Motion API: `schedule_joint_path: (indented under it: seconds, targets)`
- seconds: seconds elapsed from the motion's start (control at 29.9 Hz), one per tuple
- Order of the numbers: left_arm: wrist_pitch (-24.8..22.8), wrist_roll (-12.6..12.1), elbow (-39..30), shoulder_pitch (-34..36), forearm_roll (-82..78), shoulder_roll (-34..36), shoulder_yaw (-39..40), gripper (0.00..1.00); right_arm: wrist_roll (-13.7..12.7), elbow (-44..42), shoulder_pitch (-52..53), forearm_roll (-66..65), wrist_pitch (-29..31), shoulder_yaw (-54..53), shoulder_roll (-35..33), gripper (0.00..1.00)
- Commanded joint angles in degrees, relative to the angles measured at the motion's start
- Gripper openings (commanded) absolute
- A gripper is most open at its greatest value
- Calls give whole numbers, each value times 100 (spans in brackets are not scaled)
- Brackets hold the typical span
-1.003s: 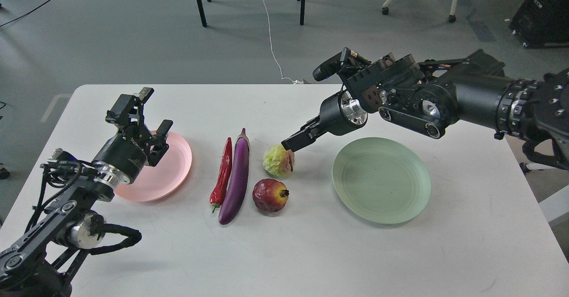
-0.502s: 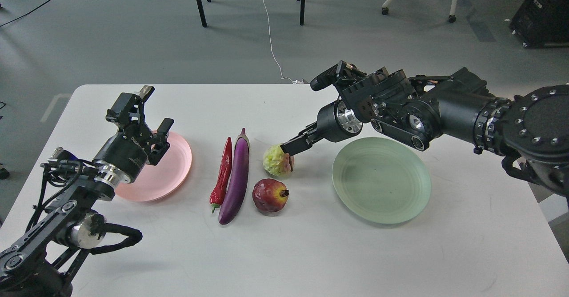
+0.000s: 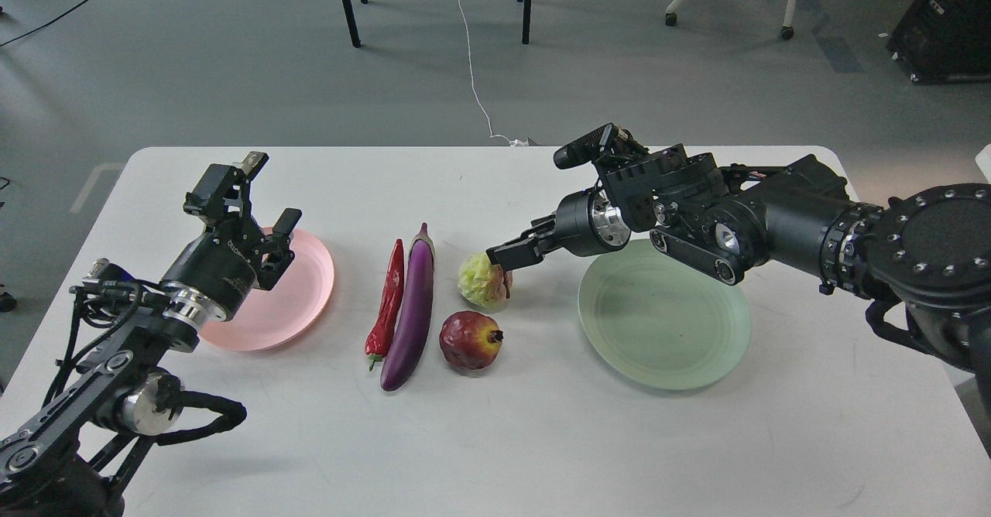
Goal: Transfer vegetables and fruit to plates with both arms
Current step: 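Lower the right gripper around the pale green fruit and close it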
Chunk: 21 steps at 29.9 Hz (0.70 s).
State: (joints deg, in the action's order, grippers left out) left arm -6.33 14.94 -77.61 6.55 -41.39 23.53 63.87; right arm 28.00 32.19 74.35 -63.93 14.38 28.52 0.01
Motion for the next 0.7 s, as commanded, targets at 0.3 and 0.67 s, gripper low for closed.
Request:
schedule_joint_path:
  seconds: [0.3,0.67]
  targets:
    - [-9,0,-8,-22,0,11,73,98,0,42,-236,311,-41,-215,-1,99]
    - [-9,0,-17,-22,0,38,73,98,0,156,-465,320,-207,-232,-1,99]
